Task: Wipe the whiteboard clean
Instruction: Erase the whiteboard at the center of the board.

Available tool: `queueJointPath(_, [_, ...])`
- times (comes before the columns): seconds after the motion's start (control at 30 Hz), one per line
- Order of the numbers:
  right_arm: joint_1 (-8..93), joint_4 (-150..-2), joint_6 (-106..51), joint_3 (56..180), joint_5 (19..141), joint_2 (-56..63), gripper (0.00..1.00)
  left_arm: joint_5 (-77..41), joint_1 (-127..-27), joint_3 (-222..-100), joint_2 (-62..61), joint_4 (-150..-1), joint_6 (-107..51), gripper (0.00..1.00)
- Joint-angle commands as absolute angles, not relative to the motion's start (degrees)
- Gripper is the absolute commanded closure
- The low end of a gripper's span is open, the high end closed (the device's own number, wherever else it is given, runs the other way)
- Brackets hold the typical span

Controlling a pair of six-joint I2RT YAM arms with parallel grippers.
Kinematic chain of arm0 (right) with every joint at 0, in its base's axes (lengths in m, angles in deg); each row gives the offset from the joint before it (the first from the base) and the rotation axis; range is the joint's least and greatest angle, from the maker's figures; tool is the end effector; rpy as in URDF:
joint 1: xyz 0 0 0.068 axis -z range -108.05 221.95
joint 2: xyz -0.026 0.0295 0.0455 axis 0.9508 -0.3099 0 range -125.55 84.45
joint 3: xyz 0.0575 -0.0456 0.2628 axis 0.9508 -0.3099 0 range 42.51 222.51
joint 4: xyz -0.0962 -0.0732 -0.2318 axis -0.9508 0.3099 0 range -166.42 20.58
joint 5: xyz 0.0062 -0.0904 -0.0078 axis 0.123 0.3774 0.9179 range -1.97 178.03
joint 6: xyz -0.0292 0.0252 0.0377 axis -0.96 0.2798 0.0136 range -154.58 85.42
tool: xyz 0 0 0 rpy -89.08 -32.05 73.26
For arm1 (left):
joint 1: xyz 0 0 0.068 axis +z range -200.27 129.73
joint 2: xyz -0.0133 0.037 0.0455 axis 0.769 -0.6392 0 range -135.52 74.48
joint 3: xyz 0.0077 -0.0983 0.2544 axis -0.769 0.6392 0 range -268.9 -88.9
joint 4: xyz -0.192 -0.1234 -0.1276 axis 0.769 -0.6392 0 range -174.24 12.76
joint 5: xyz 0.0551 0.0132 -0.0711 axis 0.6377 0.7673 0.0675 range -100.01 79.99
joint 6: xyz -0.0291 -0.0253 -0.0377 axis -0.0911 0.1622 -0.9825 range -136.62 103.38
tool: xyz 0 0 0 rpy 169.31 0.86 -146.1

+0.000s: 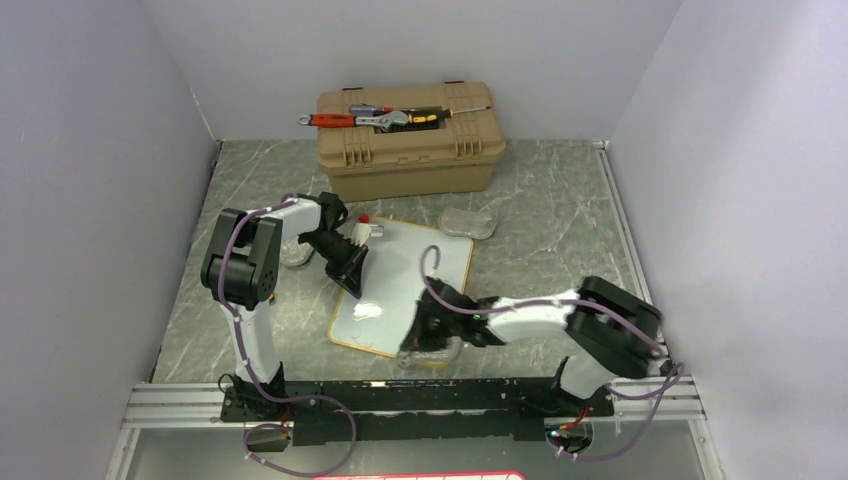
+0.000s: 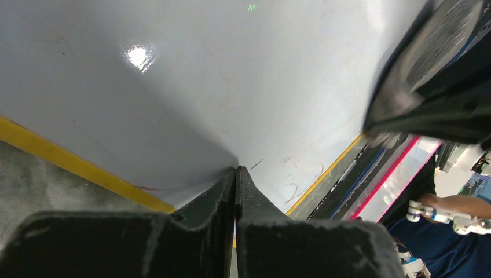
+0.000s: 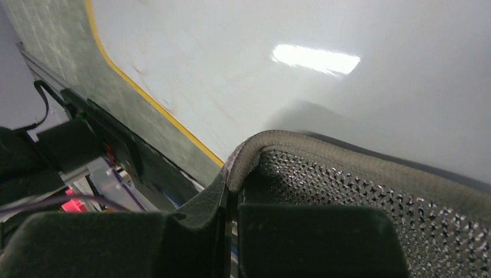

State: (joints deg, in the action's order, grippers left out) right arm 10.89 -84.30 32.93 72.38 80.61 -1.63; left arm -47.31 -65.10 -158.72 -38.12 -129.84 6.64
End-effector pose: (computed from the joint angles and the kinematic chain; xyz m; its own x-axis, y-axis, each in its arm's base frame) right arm 0.1222 0.2303 0.1250 -0.9785 0.1237 -0.1651 -0.0139 0.7588 0.6511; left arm 0.3158 -0.1060 0.1330 -0.8254 0.5436 -0.1523 0.5169 0.6191 -0.5912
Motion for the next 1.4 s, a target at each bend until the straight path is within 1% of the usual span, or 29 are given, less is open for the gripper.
queueJointPath(0.0, [7.4,-71.3,25.9,88.3,86.2,-20.7,1.00,-36.1,-65.4,-157.6,-39.9,-123.0,10.9,0.91])
queueJointPath(0.1, [5.1,-65.0,22.2,102.5,86.4,-30.3,1.00,-35.9,-65.5,-157.4,-40.1,-122.9,10.9,0.91])
queueJointPath(0.13, [5.0,-64.0,21.9,104.3,86.2,-31.5,1.00,-35.8,-65.6,-157.4,-40.2,-123.0,11.0,0.91])
queueJointPath(0.17, [4.9,-64.0,22.5,103.2,86.4,-31.2,1.00,-35.6,-65.6,-157.4,-40.2,-122.9,11.1,0.91])
queueJointPath(0.23, [5.5,-67.1,25.3,94.8,86.9,-26.9,1.00,-35.1,-65.6,-156.9,-39.8,-122.4,11.4,0.91])
queueJointPath(0.33, [7.3,-72.8,31.0,78.8,86.3,-16.5,1.00,-34.9,-65.6,-156.3,-39.6,-121.9,11.5,0.91])
queueJointPath(0.4, [7.7,-73.7,34.2,70.3,86.7,-9.4,1.00,-35.0,-65.6,-156.0,-39.4,-121.8,11.5,0.91])
queueJointPath(0.5, [7.7,-72.5,38.0,62.3,86.6,-1.0,1.00,-34.8,-65.6,-155.5,-39.0,-121.2,11.7,0.91])
queueJointPath(0.57, [7.7,-70.2,38.9,60.8,87.0,1.8,1.00,-34.7,-65.6,-155.4,-39.0,-121.2,11.8,0.91])
queueJointPath(0.63, [7.7,-67.9,38.5,62.0,87.6,1.8,1.00,-34.7,-65.6,-155.6,-39.1,-121.3,11.8,0.91])
queueJointPath(0.7, [7.7,-68.2,37.3,65.1,87.5,-1.6,1.00,-35.1,-65.6,-155.6,-39.0,-121.4,11.5,0.91])
queueJointPath(0.77, [7.7,-69.6,35.8,70.5,86.3,-8.6,1.00,-35.3,-65.6,-155.6,-38.7,-121.4,11.2,0.91])
queueJointPath(0.8, [7.7,-69.5,34.5,74.6,85.7,-14.3,1.00,-35.3,-65.6,-155.6,-38.5,-121.4,11.1,0.91])
queueJointPath(0.87, [7.6,-67.0,31.6,82.6,84.8,-21.3,1.00,-35.3,-65.6,-155.5,-38.2,-121.5,11.1,0.91])
queueJointPath(0.93, [7.6,-65.4,31.0,85.8,84.5,-23.6,1.00,-35.2,-65.7,-155.6,-38.2,-121.8,11.2,0.91])
queueJointPath(1.03, [8.4,-64.2,33.4,80.3,85.1,-18.6,1.00,-35.1,-65.7,-155.2,-37.4,-121.5,11.3,0.91])
queueJointPath(1.13, [9.3,-61.9,36.9,71.1,86.0,-8.1,1.00,-35.2,-65.7,-154.3,-36.6,-121.1,11.4,0.91])
queueJointPath(1.2, [9.4,-56.3,38.5,67.1,87.0,-0.2,1.00,-35.0,-65.7,-153.9,-36.4,-120.7,11.5,0.91])
queueJointPath(1.3, [9.8,-50.0,39.5,64.0,87.9,7.9,1.00,-34.9,-65.7,-153.3,-36.1,-120.4,11.6,0.91])
queueJointPath(1.37, [10.0,-47.9,39.5,63.6,89.7,10.3,1.00,-35.2,-65.7,-152.9,-36.1,-120.2,11.7,0.91])
